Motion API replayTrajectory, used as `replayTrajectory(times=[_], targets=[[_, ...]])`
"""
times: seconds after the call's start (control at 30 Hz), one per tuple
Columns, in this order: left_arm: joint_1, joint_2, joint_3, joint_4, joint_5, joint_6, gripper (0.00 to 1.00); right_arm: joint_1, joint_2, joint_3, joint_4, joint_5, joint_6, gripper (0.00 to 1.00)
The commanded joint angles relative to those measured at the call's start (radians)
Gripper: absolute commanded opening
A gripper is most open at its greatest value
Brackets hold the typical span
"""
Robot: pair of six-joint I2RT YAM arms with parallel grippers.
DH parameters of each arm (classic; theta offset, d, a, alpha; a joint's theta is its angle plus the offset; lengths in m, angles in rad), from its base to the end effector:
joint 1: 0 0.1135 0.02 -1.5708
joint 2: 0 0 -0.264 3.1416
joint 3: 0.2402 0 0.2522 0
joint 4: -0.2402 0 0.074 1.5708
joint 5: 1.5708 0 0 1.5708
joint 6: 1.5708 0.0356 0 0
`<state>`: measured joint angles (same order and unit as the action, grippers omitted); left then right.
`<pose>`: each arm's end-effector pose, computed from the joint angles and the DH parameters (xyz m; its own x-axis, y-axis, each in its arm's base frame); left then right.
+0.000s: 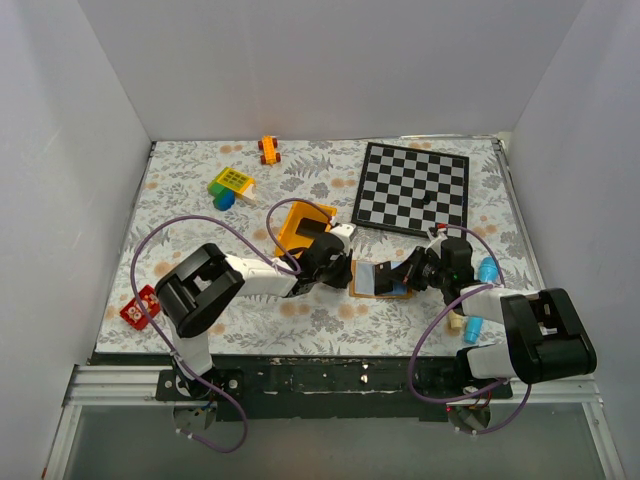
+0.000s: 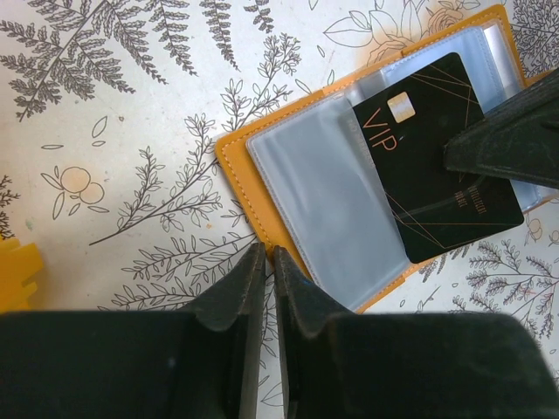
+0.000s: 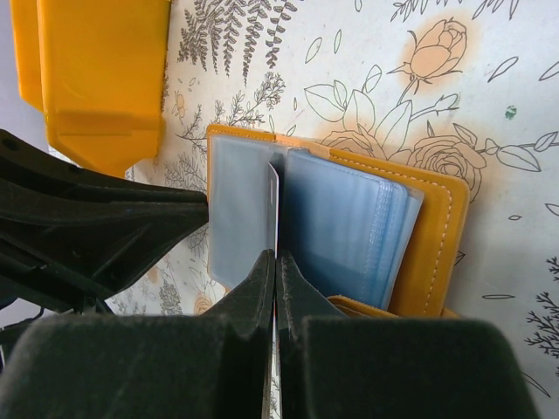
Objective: Put the credit cards into the card holder
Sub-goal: Insert the credit card into the card slot.
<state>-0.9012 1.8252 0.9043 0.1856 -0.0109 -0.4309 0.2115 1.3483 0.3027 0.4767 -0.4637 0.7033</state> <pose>0.2260 -0.2849 0.1368 -0.7037 0.2160 -0.6769 0.5339 0.7893 -0.3031 0.2173 0.0629 0.1321 -0.7614 0.4282 -0.4868 -0.0836 0.6798 0.7286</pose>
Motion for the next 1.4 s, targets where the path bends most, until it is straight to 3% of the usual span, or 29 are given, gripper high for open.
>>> replayTrajectory(times=[0.0, 0.4, 1.07, 1.37], targets=[[0.002, 0.014, 0.019, 0.000, 0.011, 0.003, 0.07, 0.005, -0.001, -0.010, -0.010, 0.004, -0.025, 0.01], [0.001, 0.029, 0.024, -0.006, 0.055, 0.009, 0.11, 0.005, 0.008, -0.017, 0.010, -0.012, -0.021, 0.01], [0.001, 0.042, 0.025, -0.021, 0.060, 0.004, 0.10, 0.005, 0.140, -0.068, 0.250, -0.041, 0.074, 0.01], [-0.001, 0.042, 0.027, -0.025, 0.057, 0.006, 0.10, 0.005, 0.025, -0.076, 0.111, 0.056, 0.002, 0.01]])
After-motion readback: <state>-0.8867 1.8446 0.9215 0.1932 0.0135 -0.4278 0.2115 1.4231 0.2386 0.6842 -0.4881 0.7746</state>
